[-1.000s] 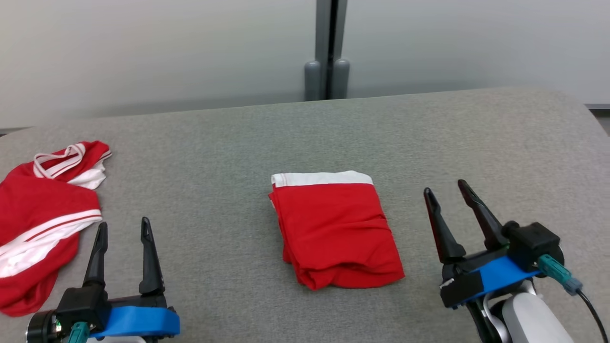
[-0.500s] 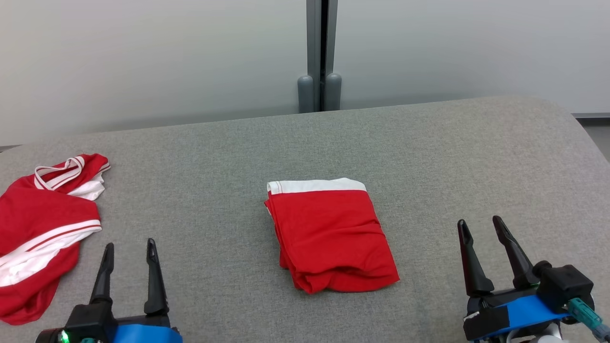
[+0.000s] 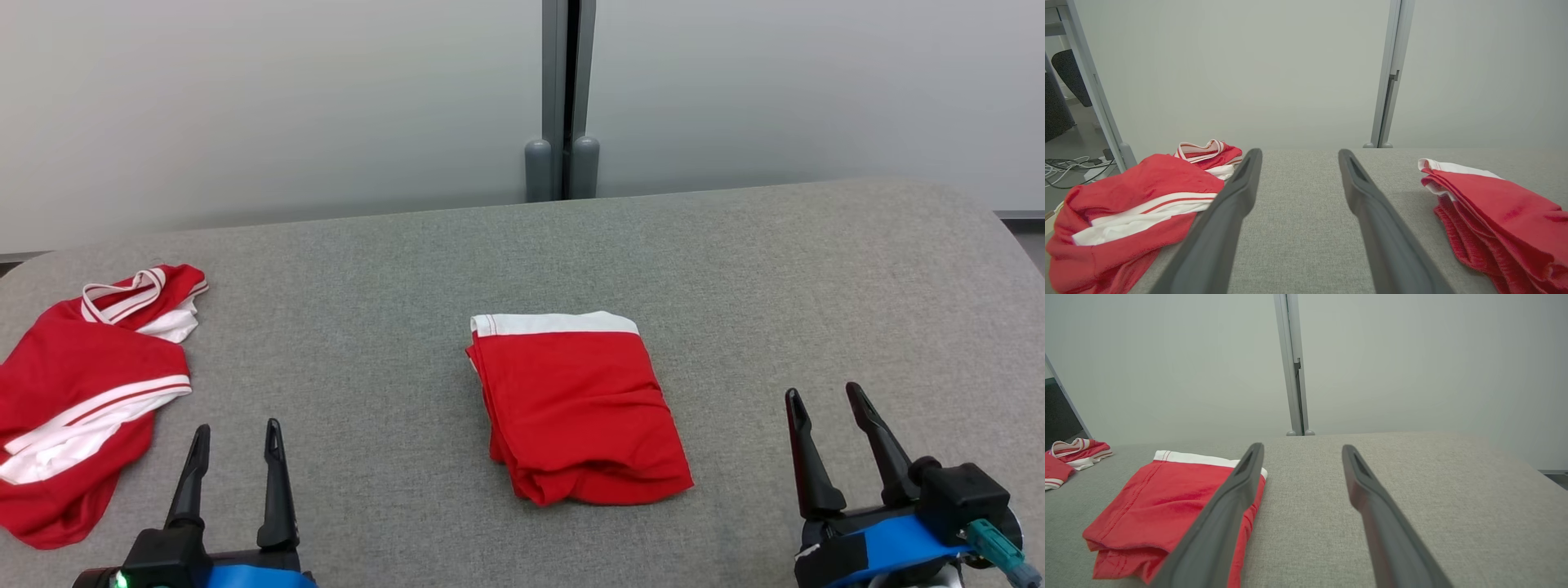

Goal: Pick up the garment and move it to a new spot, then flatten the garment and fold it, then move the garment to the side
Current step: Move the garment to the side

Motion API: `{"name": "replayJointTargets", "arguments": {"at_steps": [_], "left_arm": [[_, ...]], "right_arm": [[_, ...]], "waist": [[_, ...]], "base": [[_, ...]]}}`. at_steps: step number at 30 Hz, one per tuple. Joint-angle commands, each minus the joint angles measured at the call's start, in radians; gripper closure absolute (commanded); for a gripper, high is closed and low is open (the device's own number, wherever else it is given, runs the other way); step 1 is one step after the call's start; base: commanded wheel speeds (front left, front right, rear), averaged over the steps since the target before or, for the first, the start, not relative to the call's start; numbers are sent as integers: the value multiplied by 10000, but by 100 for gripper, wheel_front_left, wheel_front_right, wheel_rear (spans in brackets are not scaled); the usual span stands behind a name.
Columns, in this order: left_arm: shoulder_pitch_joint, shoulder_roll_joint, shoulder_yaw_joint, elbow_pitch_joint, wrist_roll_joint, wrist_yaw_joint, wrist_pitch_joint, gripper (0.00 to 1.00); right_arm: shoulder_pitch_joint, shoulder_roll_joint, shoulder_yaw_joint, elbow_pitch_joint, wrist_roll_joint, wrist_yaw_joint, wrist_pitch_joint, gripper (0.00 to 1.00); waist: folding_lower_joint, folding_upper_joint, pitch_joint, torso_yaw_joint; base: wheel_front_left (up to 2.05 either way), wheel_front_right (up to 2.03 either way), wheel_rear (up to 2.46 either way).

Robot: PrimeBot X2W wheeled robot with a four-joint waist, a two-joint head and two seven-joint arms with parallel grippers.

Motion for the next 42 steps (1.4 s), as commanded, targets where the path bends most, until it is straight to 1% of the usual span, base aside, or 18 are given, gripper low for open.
{"name": "replayJointTargets", "arguments": {"at_steps": [1, 19, 22, 26, 30, 33, 38, 42], "left_arm": [[80, 16, 16, -37, 45, 40, -30, 0], [-12, 15, 89, -24, 97, 70, -30, 0], [-123, 15, 77, -51, 85, 69, -30, 0], [-224, 14, 7, -85, 65, 55, -30, 0], [-396, 12, -91, -115, 45, 46, -30, 0], [-550, 12, -140, -96, 1, 37, -30, 0], [-795, 11, -248, -66, -66, 7, -30, 0], [-926, 9, -289, 8, -123, -3, -30, 0]], "right_arm": [[181, 45, -51, -41, -86, 5, 24, 0], [213, 125, -121, 44, -134, 4, 123, 0], [-52, 137, -178, 96, -91, 5, 99, 0], [-654, 140, 61, 228, -211, 5, 180, 0], [-1708, 20, 508, 737, -257, 5, 624, 0], [-2467, -42, 753, 1362, -195, 5, 872, 0], [-3406, -203, 933, 2872, -25, 4, 1192, 0], [-3770, -203, 905, 3984, 148, 5, 1065, 0]], "waist": [[0, -1, -30, 10], [0, -1, -1, 135], [0, -1, 67, 222], [0, -1, 200, 366], [0, -1, 429, 551], [0, -1, 631, 723], [0, -1, 922, 1059], [0, -1, 1137, 1311]], "base": [[0, 0, 0], [0, 0, 0], [0, 0, 0], [0, 0, 0], [0, 0, 0], [0, 0, 0], [0, 0, 0], [0, 0, 0]]}}
